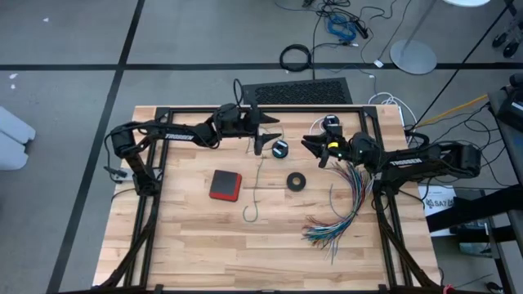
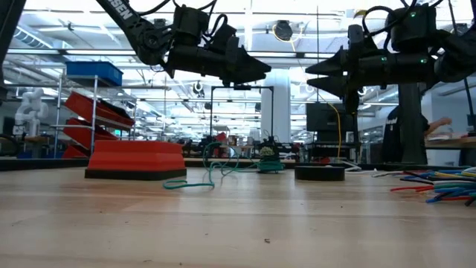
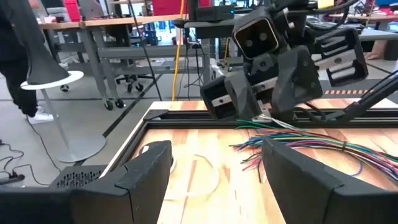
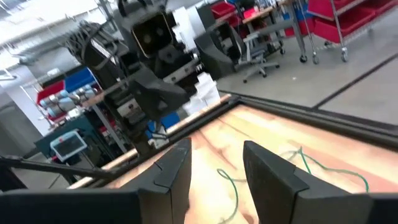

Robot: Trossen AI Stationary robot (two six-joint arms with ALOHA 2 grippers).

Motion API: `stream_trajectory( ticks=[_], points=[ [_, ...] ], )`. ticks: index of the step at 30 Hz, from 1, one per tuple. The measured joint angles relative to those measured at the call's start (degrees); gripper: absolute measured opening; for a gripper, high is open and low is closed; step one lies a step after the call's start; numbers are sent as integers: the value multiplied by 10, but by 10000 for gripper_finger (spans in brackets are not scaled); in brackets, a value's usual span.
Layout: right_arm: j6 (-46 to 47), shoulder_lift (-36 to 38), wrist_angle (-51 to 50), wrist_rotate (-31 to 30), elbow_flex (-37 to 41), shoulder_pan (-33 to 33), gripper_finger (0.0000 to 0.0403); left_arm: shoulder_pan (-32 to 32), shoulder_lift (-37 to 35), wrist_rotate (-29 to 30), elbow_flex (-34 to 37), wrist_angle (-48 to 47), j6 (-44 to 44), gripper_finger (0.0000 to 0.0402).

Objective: Coiling cords
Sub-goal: Coil the green wire cable on the spool

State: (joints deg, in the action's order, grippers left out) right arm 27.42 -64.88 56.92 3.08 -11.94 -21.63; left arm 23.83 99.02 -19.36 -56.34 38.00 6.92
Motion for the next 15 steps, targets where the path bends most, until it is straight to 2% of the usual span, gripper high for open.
stream_trajectory(
  ticks=[7, 15],
  points=[
    [0, 0, -32, 0, 0, 0, 132, 0, 0, 0, 0, -48, 3, 257],
    [0, 0, 29, -4, 0, 0, 132, -5, 0, 0, 0, -183, 99, 258]
  ],
)
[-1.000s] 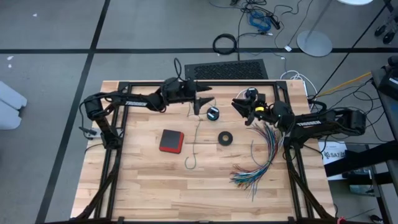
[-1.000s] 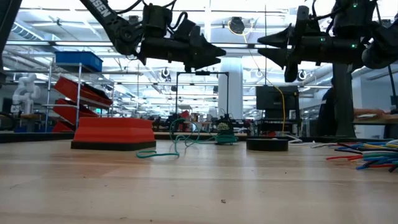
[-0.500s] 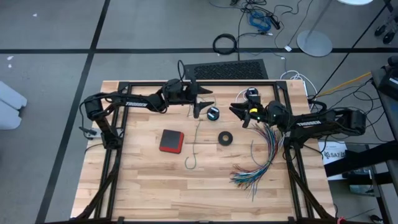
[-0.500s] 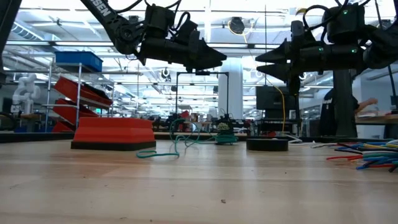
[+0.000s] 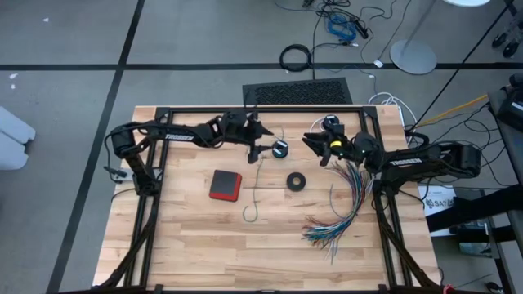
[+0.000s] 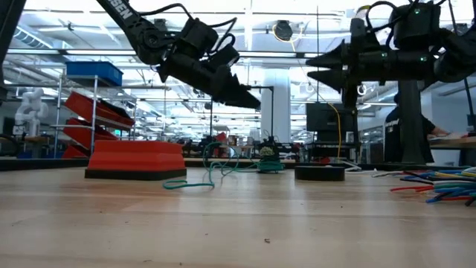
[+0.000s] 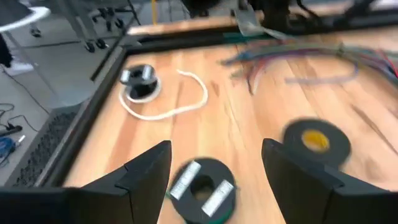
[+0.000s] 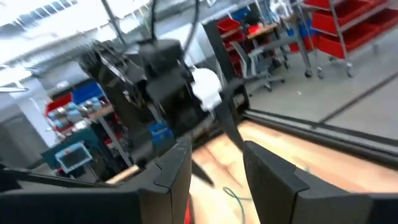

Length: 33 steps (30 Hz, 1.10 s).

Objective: Coiling cords
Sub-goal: Coil the green wire cable on the spool

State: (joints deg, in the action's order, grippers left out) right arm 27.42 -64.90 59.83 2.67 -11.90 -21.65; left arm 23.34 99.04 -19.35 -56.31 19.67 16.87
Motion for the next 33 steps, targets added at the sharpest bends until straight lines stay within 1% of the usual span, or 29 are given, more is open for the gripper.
stream_trajectory(
  ticks=[3, 5, 11, 14, 20, 24, 27, 29, 31, 33],
  points=[
    [0, 0, 16, 10, 0, 0, 132, -9, 0, 0, 0, -23, 29, 258],
    [2, 0, 25, -2, 0, 0, 132, -14, 0, 1, 0, -34, 46, 258],
    [19, 0, 26, -12, 0, 0, 132, -28, 0, 45, 0, -59, 79, 258],
    [22, 0, 27, -30, 0, 0, 132, -32, 0, 50, 0, -59, 83, 257],
    [10, 0, 42, -15, 0, 0, 132, -38, 5, 58, 0, -69, 107, 257],
    [-16, 0, 23, -13, 0, 0, 132, -41, 23, 70, -14, -83, 112, 257],
    [-64, -5, -6, -26, -6, 0, 132, -41, 45, 81, -41, -106, 124, 257],
    [-156, -12, -53, -19, -27, 4, 132, -41, 63, 83, -59, -125, 131, 257],
    [-265, -20, -130, -8, -58, 14, 132, -43, 78, 85, -81, -148, 145, 257],
    [-339, -29, -232, -17, -94, 20, 132, -44, 89, 93, -99, -182, 159, 257]
  ],
)
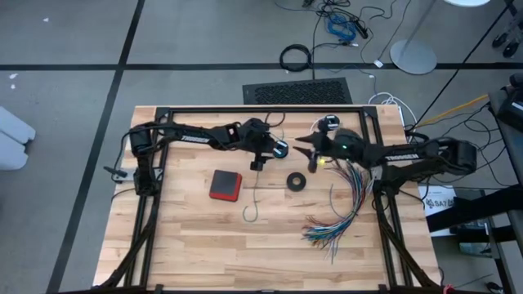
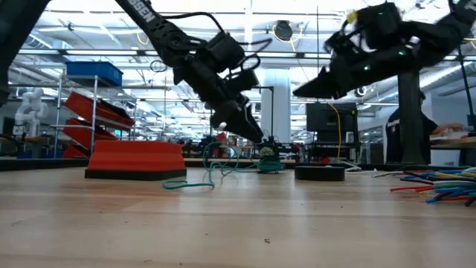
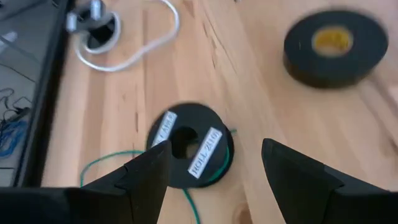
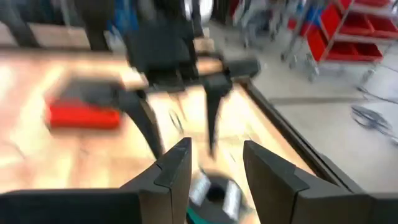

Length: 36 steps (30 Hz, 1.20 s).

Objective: Coiling cords
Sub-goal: Coil the green wire cable on the spool

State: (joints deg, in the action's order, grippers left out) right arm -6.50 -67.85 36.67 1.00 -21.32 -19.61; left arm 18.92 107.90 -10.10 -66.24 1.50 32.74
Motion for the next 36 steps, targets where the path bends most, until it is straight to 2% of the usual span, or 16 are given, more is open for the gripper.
stream_trajectory(
  ticks=[3, 6, 11, 16, 21, 27, 36],
  points=[
    [-61, -11, -120, -16, -52, 1, 132, -4, 13, 14, -17, -42, 20, 257],
    [-79, -25, -159, -25, -74, 1, 132, -17, 16, 48, -19, -44, 62, 250],
    [-114, -49, -161, -27, -76, 1, 132, -41, 20, 120, -20, -8, 109, 216],
    [-120, -88, -147, -27, -76, 1, 132, -43, 29, 121, -20, -4, 134, 186],
    [-117, -105, -122, -27, -76, 1, 132, -44, 56, 121, -20, -6, 141, 183],
    [-112, -106, -115, -27, -76, 1, 132, -47, 62, 149, -20, 32, 142, 183],
    [-111, -106, -112, -27, -76, 1, 132, -44, 94, 146, -59, -1, 143, 183]
  ],
)
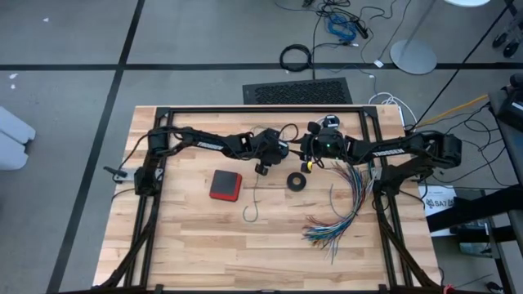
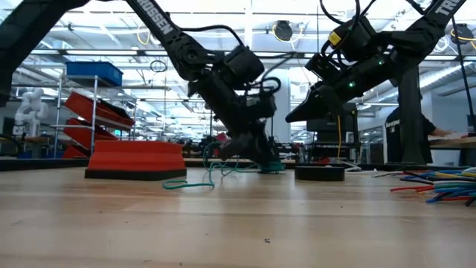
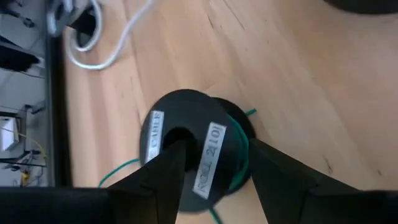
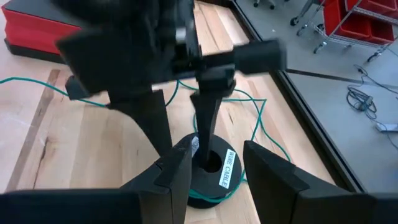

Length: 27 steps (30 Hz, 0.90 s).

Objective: Coiling cords
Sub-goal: Coil the green wire cable on the spool

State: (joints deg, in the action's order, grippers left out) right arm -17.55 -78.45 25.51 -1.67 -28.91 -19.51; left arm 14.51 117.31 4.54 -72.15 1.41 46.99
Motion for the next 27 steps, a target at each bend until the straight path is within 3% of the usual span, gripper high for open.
stream_trajectory(
  ticks=[6, 11, 15, 21, 27],
  points=[
    [14, 0, -3, 0, 0, 0, 132, 0, 41, 2, -36, -20, 5, 180],
    [19, 0, -18, 0, 0, 0, 132, -1, 38, 0, -46, -29, -1, 143],
    [18, 0, -28, 0, 0, 0, 132, -1, 26, -42, -51, -52, -1, 131],
    [17, 0, -27, 0, 0, 0, 132, 1, 25, -68, -56, -67, -16, 166],
    [17, 0, -27, 0, 0, 0, 132, 4, 25, -57, -56, -65, -18, 189]
  ],
)
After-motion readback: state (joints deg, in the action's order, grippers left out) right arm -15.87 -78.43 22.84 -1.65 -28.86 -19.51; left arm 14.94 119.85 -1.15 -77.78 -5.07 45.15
